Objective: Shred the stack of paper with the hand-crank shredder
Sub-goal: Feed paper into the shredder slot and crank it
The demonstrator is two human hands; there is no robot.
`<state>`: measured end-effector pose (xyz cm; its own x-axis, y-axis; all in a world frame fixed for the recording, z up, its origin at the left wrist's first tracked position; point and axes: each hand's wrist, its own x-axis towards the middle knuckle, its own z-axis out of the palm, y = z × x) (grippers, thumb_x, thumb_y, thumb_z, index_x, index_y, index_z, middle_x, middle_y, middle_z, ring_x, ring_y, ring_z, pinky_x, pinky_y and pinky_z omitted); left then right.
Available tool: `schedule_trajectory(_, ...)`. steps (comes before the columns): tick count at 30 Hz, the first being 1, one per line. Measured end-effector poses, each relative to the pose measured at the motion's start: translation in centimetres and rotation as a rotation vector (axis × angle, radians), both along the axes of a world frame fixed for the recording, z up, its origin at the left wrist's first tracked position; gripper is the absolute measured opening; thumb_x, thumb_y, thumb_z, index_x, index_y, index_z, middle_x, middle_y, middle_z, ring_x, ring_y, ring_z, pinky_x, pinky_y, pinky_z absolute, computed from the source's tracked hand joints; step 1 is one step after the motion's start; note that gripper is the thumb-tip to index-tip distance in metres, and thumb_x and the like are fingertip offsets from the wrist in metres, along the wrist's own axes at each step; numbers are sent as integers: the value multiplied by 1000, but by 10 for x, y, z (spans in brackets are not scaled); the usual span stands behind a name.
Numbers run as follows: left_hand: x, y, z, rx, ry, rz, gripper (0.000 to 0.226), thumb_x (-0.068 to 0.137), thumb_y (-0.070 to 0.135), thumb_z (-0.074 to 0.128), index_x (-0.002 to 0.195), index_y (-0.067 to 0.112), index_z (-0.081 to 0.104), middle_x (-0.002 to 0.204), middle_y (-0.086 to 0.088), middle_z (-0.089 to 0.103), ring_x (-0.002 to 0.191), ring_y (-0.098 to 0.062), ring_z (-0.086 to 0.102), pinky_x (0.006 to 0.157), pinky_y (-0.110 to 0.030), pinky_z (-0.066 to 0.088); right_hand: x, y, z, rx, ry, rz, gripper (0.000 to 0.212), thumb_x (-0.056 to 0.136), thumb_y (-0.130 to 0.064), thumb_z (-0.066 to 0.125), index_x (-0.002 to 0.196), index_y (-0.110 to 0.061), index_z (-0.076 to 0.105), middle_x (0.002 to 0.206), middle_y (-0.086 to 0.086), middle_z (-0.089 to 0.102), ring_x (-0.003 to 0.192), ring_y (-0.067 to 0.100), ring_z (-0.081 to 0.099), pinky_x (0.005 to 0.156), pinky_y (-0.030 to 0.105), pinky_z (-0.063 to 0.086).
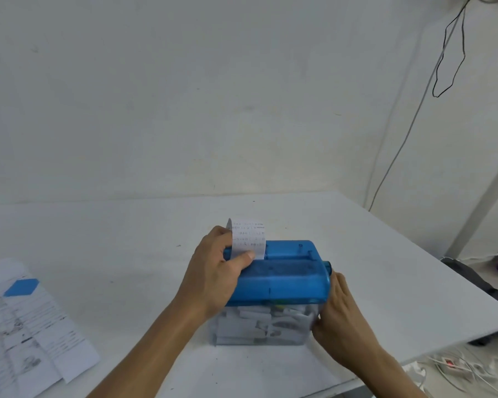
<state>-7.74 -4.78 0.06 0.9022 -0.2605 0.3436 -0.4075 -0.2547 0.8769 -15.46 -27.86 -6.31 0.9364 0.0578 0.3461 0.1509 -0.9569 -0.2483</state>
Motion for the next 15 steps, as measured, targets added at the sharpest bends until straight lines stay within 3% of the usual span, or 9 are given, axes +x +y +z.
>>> schedule_trajectory(2,0,-1,-1,29,-19,21,23,99,21,64,120,30,65,117,13,60,115,-12,55,89,-19,52,2,5,-5,9,2,-25,36,93,-19,63,127,-25,50,125,-8,43,107,9,43,92,20,47)
schedule_trajectory(5,1,-3,-3,80,-52,54,29,99,23,64,128,24,64,123,10,59,118,-15,53,87,-17,53,-5,10,0,108,66,-124,35,99,-25,53,131,-24,37,113,-13,51,97,9,56,78,12,48)
schedule_trajectory(8,1,-5,-3,122,-75,84,33,99,25,63,132,22,62,125,8,57,118,-15,52,84,-14,52,-19,13,12,20,138,-214,36,102,-34,49,124,-27,22,88,-13,59,73,10,60,67,21,53)
schedule_trajectory(10,0,-5,-3,131,-95,85,33,99,25,63,131,22,63,122,9,56,117,-14,52,87,-18,52,-27,14,21,-62,148,-241,31,101,-40,48,119,-27,26,80,-10,59,67,12,59,65,25,53)
schedule_trajectory(15,-3,-4,0,96,-105,57,28,104,30,55,129,22,65,118,13,57,118,-13,53,99,-31,51,-37,20,50,-112,223,-269,18,102,-45,46,104,-28,44,83,-9,59,71,13,61,70,28,58)
